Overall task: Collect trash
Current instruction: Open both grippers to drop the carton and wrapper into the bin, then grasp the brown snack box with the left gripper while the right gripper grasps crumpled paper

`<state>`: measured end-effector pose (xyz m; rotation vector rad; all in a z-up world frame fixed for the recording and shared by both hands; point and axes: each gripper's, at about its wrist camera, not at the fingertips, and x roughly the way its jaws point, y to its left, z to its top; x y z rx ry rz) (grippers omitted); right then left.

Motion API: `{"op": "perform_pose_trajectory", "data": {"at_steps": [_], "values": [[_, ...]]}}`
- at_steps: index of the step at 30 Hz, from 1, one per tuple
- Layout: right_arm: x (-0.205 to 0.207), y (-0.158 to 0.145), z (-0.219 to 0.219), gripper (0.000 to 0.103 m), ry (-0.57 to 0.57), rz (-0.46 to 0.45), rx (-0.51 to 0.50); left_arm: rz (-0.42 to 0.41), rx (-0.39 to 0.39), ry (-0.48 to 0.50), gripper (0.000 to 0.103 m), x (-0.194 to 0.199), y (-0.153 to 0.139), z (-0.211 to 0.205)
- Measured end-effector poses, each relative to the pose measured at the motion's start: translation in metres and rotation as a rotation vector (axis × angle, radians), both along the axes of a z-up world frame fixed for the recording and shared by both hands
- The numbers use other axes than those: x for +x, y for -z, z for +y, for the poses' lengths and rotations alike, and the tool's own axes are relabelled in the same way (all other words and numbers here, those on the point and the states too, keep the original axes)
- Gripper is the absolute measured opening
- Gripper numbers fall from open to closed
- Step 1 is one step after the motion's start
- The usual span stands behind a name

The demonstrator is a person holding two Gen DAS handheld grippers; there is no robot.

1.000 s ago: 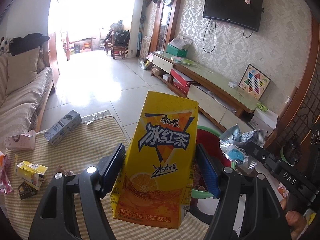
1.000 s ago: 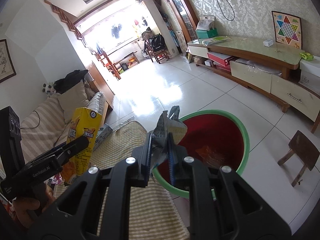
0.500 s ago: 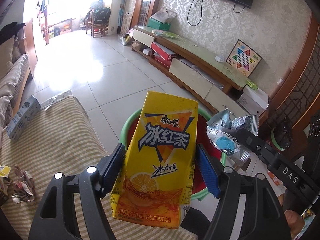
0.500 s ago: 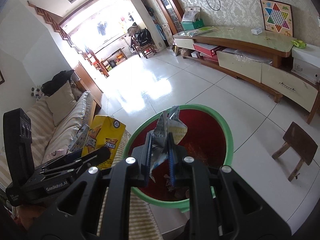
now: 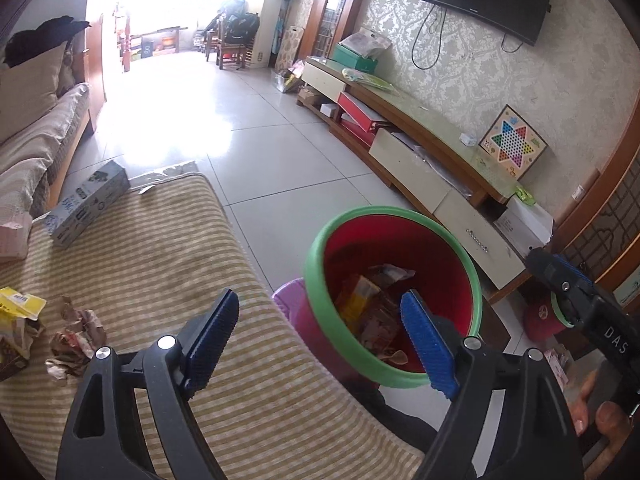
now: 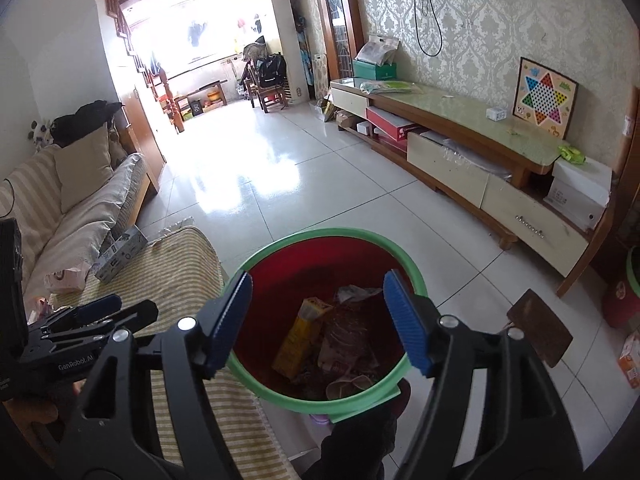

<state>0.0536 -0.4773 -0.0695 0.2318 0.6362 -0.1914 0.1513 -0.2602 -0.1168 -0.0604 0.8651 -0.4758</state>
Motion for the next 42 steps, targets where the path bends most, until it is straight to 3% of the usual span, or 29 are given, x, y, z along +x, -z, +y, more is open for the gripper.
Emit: {"op": "perform_pose_trajectory", "data": {"at_steps": [14, 26, 31, 37, 42], "values": [[-0.011, -0.082, 0.127, 0.074, -0.175, -0.13, -0.151, -0.097, 0.042, -0.171, 0.079, -0.043, -0.039, 0.126], [0.0, -0.097, 0.2, 0.075, -0.306, -0.15, -0.211, -0.119, 0.057, -0.368, 0.079, -0.059, -0.042, 0.234], [0.029, -0.067, 0.237, 0.081, -0.492, -0.055, -0.168, -0.097, 0.055, -0.457, 0.079, -0.06, -0.031, 0.28], [0.093, 0.019, 0.297, 0.081, -0.752, 0.177, -0.132, -0.047, 0.018, -0.556, 0.08, -0.035, -0.004, 0.325], [0.143, 0.087, 0.329, 0.081, -0.786, 0.347, -0.113, 0.026, 0.023, -0.591, 0.079, 0.004, 0.029, 0.346]]}}
